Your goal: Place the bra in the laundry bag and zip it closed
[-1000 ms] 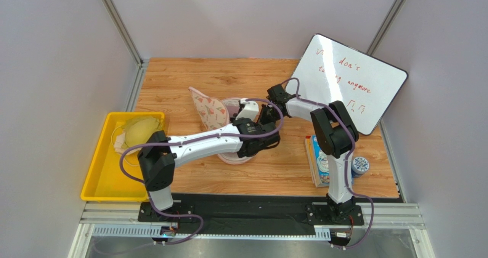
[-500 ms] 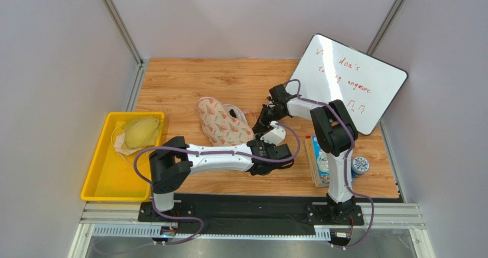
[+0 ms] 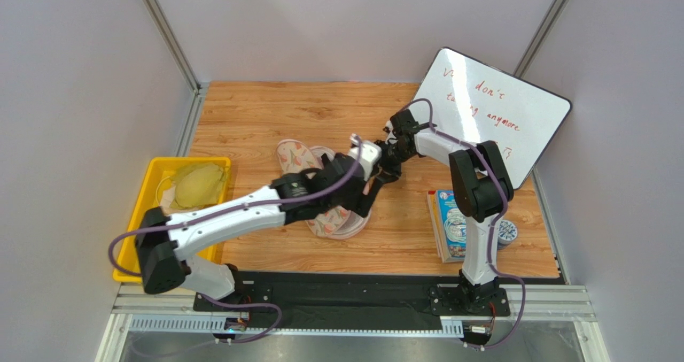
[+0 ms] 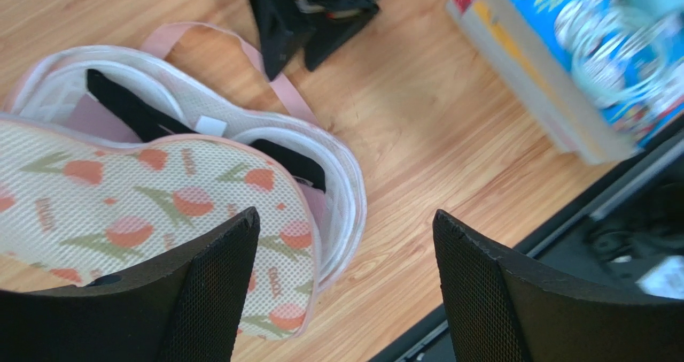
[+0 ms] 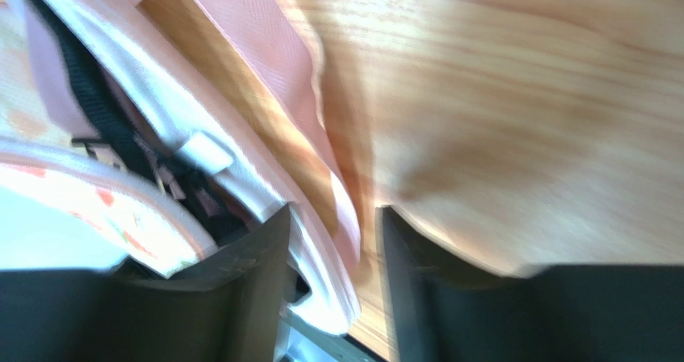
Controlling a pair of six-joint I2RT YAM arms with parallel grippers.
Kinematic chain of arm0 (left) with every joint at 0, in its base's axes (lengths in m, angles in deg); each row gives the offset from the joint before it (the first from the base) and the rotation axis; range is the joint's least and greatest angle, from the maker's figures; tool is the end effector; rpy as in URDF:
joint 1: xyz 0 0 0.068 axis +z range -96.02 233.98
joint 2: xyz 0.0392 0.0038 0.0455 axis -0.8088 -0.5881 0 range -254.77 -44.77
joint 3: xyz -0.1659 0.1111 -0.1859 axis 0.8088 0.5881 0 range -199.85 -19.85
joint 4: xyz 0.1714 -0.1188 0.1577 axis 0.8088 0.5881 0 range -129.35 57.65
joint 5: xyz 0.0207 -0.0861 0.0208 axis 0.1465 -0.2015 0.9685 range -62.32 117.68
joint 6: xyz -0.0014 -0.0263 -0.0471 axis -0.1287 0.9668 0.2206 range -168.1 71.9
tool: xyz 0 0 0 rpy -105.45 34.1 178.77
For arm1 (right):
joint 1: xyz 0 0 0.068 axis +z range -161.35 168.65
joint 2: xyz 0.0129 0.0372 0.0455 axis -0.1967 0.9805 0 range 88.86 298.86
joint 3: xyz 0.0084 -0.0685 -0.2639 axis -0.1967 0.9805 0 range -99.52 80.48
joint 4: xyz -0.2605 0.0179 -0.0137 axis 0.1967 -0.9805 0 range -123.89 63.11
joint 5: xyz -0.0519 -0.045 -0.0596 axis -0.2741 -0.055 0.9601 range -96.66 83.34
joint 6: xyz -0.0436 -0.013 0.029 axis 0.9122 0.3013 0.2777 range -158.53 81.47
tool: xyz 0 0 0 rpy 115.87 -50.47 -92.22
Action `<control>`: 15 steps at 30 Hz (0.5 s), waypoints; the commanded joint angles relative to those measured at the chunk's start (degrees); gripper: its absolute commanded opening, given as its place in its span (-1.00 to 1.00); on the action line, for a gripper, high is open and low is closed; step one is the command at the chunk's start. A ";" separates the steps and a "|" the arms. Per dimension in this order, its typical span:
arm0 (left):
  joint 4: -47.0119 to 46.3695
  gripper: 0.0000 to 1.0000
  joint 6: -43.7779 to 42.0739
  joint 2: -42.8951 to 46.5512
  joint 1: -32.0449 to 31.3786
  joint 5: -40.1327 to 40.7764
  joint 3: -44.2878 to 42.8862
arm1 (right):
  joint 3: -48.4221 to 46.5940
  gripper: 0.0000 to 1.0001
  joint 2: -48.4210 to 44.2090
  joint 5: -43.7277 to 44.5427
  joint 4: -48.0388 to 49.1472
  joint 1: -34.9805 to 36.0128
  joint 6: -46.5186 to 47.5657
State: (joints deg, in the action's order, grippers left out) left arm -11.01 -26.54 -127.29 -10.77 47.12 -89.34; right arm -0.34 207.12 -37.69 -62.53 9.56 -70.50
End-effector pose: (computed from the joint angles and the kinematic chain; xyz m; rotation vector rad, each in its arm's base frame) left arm 0.1466 -0.2832 0.3074 0.6723 2.1761 -0.4181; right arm 0.3731 0.1621 0.1447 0.1646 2.9749 0.9370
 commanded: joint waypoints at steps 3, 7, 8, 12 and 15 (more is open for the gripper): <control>3.28 0.67 12.96 14.92 13.93 -19.07 3.75 | -2.50 0.40 -6.82 -7.36 0.20 0.09 10.70; 11.64 0.68 23.78 14.86 31.99 -29.87 3.75 | -2.94 0.41 -5.84 -14.67 3.20 3.17 10.26; 12.70 0.68 25.70 13.63 35.88 -33.21 3.58 | -1.90 0.41 -6.11 -15.55 3.99 3.78 10.26; 13.23 0.72 25.38 3.63 47.51 -45.98 -1.05 | 0.92 0.43 -7.25 -16.96 8.12 6.07 9.55; 17.97 0.71 22.40 -5.76 51.82 -44.93 -10.35 | 2.24 0.44 -7.16 -17.92 8.48 6.25 10.60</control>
State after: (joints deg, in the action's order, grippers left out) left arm -0.33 -4.31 -123.82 37.20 10.49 -88.90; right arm 0.14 202.23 -51.70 -57.48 15.83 -61.78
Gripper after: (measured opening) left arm 0.859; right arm 0.716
